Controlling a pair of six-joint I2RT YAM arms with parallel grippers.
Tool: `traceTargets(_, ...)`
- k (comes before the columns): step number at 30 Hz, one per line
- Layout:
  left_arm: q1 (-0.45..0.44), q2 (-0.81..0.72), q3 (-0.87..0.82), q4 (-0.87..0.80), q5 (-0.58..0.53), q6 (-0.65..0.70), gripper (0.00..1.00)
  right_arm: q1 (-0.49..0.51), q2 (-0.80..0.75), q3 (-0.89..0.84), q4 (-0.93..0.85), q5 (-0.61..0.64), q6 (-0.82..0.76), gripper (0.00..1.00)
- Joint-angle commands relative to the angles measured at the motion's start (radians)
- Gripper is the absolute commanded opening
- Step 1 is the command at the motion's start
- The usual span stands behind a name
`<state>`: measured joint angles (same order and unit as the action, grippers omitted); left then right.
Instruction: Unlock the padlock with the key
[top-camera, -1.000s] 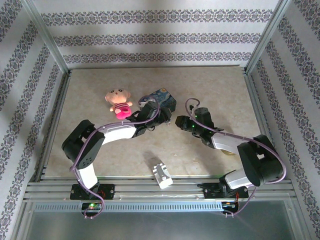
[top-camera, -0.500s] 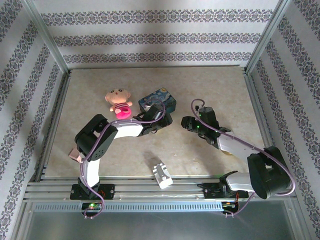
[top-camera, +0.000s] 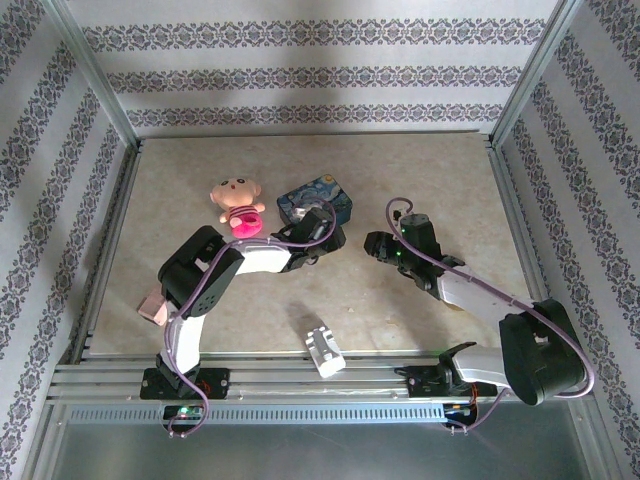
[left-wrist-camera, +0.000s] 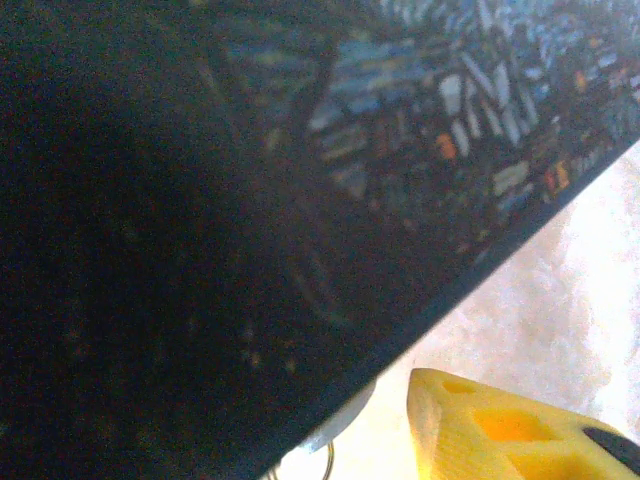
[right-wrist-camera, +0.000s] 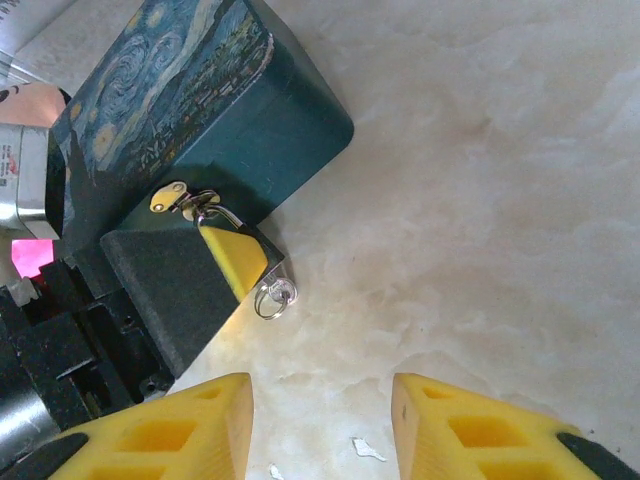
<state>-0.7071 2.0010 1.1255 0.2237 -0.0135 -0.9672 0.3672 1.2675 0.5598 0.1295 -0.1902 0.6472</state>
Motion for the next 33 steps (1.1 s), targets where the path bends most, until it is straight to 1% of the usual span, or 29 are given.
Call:
traceTargets(1,-0.009,0.018,0.023,0.037,-0.049,0.029,0.49,-0.014,-0.020,-0.014,-0.011,0.015,-0.006,0.41)
traceTargets(4,-0.011,0.020,0.026,0.037,-0.073,0.040,0.45,-0.016,-0.020,-0.012,-0.014,0.011,-0.006,0.41)
traceTargets(5,-0.012,0.019,0.027,0.036,-0.080,0.044,0.40,-0.016,-0.020,-0.012,-0.016,0.011,-0.006,0.41)
traceTargets(7,-0.014,0.019,0.031,0.037,-0.094,0.055,0.37,-0.016,-0.023,-0.012,-0.016,0.011,-0.006,0.41)
traceTargets(8,-0.014,0.018,0.032,0.036,-0.097,0.061,0.32,-0.016,-0.025,-0.014,-0.016,0.011,-0.004,0.41)
traceTargets(10,-0.014,0.014,0.034,0.036,-0.100,0.067,0.28,-0.016,-0.029,-0.015,-0.018,0.009,-0.006,0.41)
traceTargets(11,-0.015,0.012,0.033,0.036,-0.100,0.071,0.24,-0.016,-0.031,-0.017,-0.018,0.008,-0.006,0.41)
traceTargets(15,-0.017,0.008,0.027,0.028,-0.107,0.080,0.20,-0.016,-0.037,-0.026,-0.022,0.002,-0.018,0.41)
traceTargets(18,-0.019,0.008,0.018,0.029,-0.104,0.074,0.17,-0.016,-0.045,-0.035,-0.022,-0.004,-0.029,0.41)
traceTargets(19,-0.019,0.007,0.015,0.029,-0.100,0.068,0.13,-0.016,-0.048,-0.038,-0.024,-0.006,-0.032,0.41)
traceTargets(21,-0.020,0.003,0.010,0.032,-0.089,0.060,0.11,-0.014,-0.053,-0.041,-0.025,-0.013,-0.040,0.41)
traceTargets(24,-0.020,-0.014,0.005,0.022,-0.060,0.038,0.01,-0.004,-0.060,-0.042,-0.036,-0.018,-0.064,0.41)
traceTargets(26,-0.020,-0.029,0.010,-0.006,-0.033,0.017,0.00,0.013,-0.063,-0.044,-0.048,-0.012,-0.084,0.40)
traceTargets(30,-0.020,-0.065,0.013,-0.050,0.036,-0.036,0.00,0.067,-0.065,-0.047,-0.060,0.013,-0.121,0.29)
traceTargets(33,-0.019,-0.086,0.019,-0.099,0.079,-0.074,0.00,0.098,-0.052,-0.046,-0.064,0.023,-0.127,0.27)
